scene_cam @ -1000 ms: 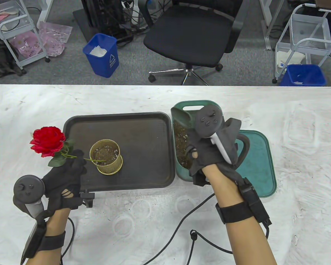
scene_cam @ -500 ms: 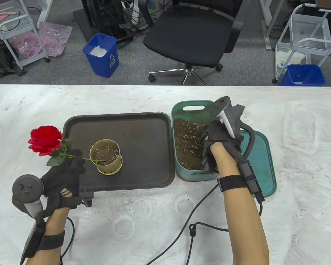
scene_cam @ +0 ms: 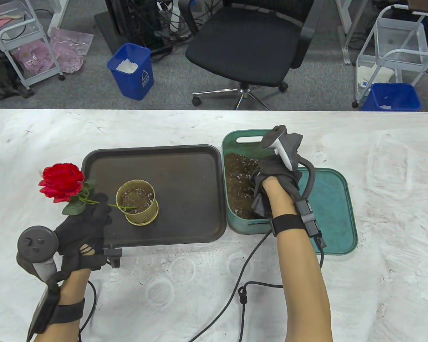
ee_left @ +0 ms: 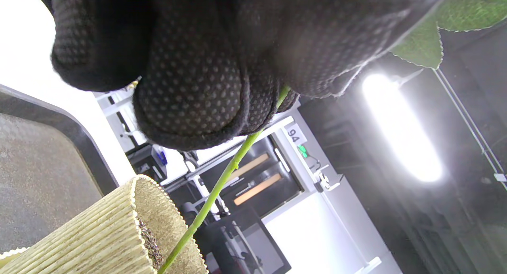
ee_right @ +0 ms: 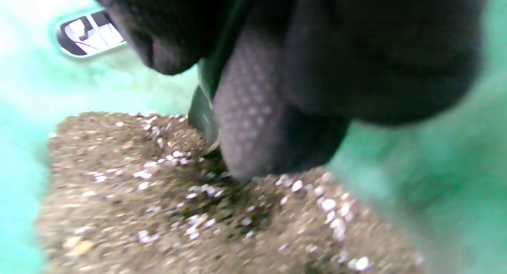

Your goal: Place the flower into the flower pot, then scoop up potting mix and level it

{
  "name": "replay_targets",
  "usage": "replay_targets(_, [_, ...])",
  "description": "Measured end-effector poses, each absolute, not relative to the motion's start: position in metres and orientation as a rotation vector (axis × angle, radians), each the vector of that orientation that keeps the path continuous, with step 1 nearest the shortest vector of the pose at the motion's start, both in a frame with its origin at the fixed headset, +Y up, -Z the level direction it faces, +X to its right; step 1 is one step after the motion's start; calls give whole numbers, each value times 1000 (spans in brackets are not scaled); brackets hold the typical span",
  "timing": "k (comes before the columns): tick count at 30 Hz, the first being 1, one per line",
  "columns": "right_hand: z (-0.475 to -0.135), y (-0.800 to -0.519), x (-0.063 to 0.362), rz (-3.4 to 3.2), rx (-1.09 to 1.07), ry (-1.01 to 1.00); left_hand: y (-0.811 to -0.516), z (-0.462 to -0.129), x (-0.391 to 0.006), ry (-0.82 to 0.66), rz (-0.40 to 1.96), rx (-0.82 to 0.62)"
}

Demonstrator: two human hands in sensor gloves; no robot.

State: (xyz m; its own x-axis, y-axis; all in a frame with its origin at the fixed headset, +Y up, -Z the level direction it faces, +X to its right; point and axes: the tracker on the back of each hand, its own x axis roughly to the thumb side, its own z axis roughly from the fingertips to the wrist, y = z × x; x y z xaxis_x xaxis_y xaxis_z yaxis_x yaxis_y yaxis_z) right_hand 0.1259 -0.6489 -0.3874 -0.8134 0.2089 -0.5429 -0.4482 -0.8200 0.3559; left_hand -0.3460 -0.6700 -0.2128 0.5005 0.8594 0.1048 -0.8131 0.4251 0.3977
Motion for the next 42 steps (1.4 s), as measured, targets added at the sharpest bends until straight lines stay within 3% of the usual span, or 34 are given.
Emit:
replay_targets(11, [-389,-664,129,2304,-616,771,-670,-213,-346,118,1046,428])
replay_targets(21, [-378,-657,131,2149,-535,826,-670,-213,-345,118,1049,426])
replay_targets(42, [-321,-637,161,1779,-540,624,-670,-213,-344,110,1063,418])
